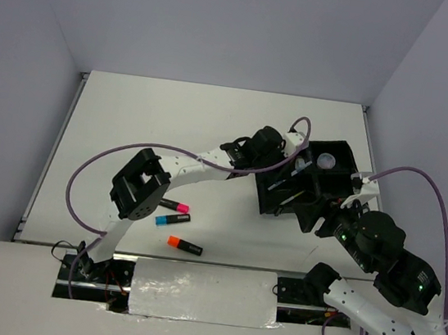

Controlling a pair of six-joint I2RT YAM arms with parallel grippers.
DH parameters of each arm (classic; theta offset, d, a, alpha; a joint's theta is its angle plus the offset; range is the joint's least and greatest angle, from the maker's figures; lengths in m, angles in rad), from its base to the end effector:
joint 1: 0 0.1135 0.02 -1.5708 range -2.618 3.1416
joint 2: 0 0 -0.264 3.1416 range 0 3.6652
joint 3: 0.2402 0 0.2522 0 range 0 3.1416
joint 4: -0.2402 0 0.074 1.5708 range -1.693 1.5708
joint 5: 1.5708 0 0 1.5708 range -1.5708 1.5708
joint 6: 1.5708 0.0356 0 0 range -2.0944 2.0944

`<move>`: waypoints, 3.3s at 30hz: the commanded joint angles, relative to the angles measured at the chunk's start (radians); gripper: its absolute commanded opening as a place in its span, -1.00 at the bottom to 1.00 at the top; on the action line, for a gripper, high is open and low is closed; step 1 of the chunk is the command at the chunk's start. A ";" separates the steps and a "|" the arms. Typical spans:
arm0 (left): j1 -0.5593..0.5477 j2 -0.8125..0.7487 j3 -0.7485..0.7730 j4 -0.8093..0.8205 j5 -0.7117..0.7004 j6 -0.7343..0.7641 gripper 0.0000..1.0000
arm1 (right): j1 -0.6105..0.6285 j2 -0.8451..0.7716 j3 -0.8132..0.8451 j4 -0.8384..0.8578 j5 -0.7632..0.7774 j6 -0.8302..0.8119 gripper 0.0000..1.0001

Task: Sort the stationery into containers
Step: Place the pen in the storage box, then pick up the pen from the center of the board, then place the pen in the storage box.

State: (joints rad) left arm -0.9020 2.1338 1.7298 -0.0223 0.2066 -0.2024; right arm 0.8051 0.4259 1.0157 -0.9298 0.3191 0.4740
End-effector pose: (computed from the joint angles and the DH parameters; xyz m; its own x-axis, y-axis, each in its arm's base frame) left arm 0.3098 -0.4037 0.2506 -0.4288 0.2253 -0.8749 0.8141 0.5161 -0.2661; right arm 0.0437 0.0293 0.3727 -0.4245 0.1838 -0.8866 -0.3212 0.8849 0.3372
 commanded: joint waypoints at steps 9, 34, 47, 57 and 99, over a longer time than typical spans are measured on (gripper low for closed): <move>-0.003 -0.090 -0.033 0.125 0.030 -0.025 0.44 | 0.000 0.017 0.034 0.011 0.014 -0.005 0.45; 0.494 -0.337 -0.415 -0.424 -0.325 0.284 0.89 | 0.000 -0.050 -0.058 0.091 -0.127 -0.066 0.48; 0.495 -0.259 -0.464 -0.396 -0.263 0.288 0.65 | 0.000 -0.041 -0.065 0.102 -0.166 -0.069 0.48; 0.480 -0.204 -0.495 -0.387 -0.260 0.267 0.05 | 0.000 -0.027 -0.045 0.105 -0.167 -0.074 0.48; -0.052 0.012 0.044 0.234 -0.090 -0.037 -1.00 | 0.000 0.014 0.037 0.003 0.003 -0.041 0.48</move>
State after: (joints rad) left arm -0.9482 2.1426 1.7760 0.1028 0.0666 -0.2737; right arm 0.8051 0.4229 1.0100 -0.9192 0.3004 0.4294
